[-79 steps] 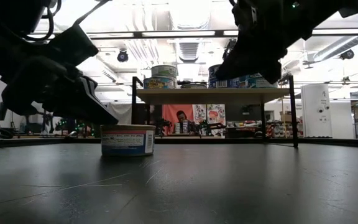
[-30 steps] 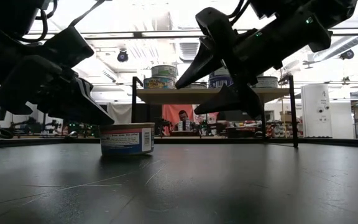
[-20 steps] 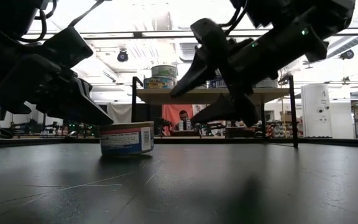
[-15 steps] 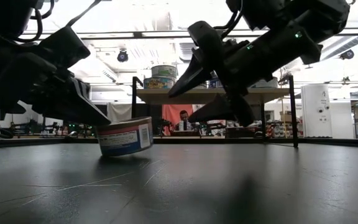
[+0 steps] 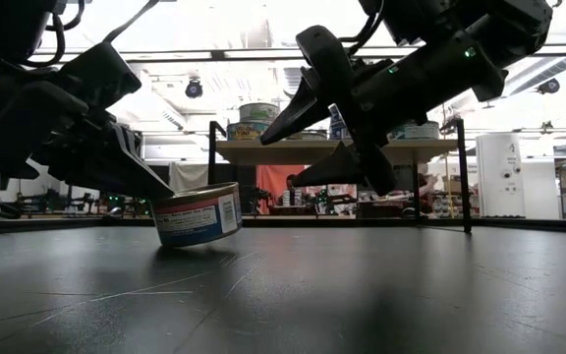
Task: Stack canned seafood by type on shelf
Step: Stack the blue pink tuna can on top of the blue pink tuna can on the shelf
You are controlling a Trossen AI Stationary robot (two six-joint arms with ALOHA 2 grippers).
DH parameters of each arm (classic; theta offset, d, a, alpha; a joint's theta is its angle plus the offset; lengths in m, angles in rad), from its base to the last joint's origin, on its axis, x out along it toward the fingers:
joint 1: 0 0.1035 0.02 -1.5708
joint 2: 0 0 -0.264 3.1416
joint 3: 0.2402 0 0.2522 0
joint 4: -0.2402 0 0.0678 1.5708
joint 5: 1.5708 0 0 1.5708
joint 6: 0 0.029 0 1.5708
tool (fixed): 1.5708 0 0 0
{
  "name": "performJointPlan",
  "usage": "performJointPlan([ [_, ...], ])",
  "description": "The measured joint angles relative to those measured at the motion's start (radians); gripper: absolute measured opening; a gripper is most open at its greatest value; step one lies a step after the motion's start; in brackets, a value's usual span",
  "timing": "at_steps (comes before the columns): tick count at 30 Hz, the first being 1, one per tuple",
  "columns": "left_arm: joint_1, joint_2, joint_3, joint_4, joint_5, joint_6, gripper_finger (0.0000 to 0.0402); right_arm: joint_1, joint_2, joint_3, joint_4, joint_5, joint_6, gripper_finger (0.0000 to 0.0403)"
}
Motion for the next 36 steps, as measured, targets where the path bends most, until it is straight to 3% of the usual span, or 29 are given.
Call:
performJointPlan([
  [10, -0.001, 0.000, -0.006, 0.008, 0.000, -0.004, 0.0000, -0.004, 0.087, 0.037, 0.049, -0.002, -0.020, 0.0313],
  [36, -0.028, 0.002, -0.020, 0.030, 0.023, -0.013, 0.0000, -0.068, 0.311, 0.287, 0.037, -0.286, -0.077, 0.0311],
])
